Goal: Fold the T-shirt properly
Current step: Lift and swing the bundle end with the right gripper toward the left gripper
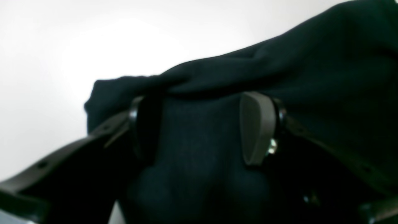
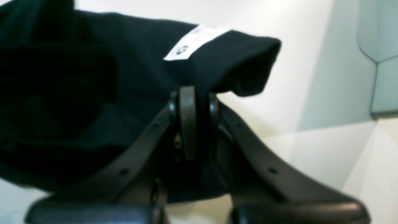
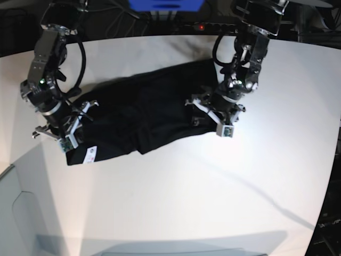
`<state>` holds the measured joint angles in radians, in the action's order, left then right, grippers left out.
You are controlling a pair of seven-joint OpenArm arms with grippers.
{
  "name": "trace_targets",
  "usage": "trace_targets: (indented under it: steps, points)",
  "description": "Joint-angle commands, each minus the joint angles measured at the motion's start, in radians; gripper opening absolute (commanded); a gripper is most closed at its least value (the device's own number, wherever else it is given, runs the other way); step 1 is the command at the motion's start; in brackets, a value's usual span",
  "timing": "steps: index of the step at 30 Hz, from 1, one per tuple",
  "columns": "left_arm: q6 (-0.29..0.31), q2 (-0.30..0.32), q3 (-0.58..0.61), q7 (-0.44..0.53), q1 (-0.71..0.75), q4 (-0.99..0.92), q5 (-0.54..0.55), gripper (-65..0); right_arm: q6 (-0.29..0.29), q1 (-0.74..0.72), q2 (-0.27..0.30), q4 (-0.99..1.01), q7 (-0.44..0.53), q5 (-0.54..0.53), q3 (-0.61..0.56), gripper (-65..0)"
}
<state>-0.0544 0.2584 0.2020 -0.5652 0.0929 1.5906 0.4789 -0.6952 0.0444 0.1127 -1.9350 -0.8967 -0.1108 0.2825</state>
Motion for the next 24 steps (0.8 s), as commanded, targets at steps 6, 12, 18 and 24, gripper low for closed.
trace_targets:
  steps: [6,12,18,24]
  points:
    - [0.001,0.028,-0.011,0.023,0.12,0.255,-0.001,-26.2,-0.003,-0.022,-0.041,-0.028,0.023,-0.008,-0.021,-65.0]
    - [0.001,0.077,-0.212,0.026,0.353,0.343,-0.001,-26.1,-0.003,-0.024,-0.072,-0.079,0.023,-0.01,-0.093,-65.0]
    - [0.009,0.003,-0.362,0.024,0.327,0.167,0.005,-26.2,-0.003,-0.016,-0.092,-0.088,0.023,-0.008,-0.156,-65.0]
    - [0.004,-0.017,-0.244,0.024,0.184,0.041,0.005,-26.5,-0.003,-0.001,-0.112,-0.103,0.023,-0.01,-0.228,-65.0]
